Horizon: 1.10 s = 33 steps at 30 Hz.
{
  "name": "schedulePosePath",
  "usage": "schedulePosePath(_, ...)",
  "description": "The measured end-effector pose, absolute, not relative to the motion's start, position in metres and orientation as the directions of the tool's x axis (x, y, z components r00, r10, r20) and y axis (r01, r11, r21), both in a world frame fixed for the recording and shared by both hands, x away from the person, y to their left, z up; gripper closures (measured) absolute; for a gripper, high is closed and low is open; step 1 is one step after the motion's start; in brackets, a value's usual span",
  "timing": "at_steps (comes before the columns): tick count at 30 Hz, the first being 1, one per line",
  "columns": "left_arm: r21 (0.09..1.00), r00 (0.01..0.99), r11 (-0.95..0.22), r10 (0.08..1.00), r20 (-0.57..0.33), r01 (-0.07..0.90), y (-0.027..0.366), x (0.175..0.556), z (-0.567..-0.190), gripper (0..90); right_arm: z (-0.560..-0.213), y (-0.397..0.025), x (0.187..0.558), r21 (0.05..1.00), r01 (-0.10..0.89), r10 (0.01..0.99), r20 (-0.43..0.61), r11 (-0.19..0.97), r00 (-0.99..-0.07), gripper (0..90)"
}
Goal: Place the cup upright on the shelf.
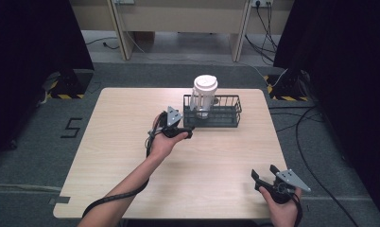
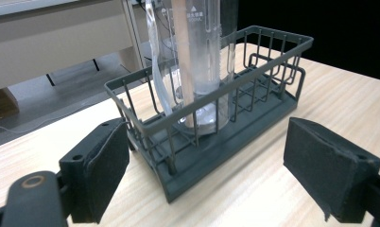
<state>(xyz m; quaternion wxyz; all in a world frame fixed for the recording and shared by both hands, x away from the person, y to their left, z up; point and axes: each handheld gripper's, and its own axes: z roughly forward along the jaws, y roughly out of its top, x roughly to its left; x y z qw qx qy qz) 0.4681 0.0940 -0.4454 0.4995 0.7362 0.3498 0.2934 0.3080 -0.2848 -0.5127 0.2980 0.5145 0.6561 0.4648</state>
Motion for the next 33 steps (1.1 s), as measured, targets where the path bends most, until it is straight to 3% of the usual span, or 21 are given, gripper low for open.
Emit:
schedulePosePath(19,0.935,0.586,-0.272,0.805,0.092,0.227,0.135,0.423,-0.463,14.6,-0.513,-0.284,0.308,0.916,0.399,0.953,0.094,0.03,-0.289,19.9)
schedulePosePath(33,0.925,0.567,-0.288,0.817,0.103,0.247,0.19,0.373,-0.492,14.8,-0.513,-0.284,0.307,0.917,0.398,0.955,0.092,0.03,-0.283,20.0)
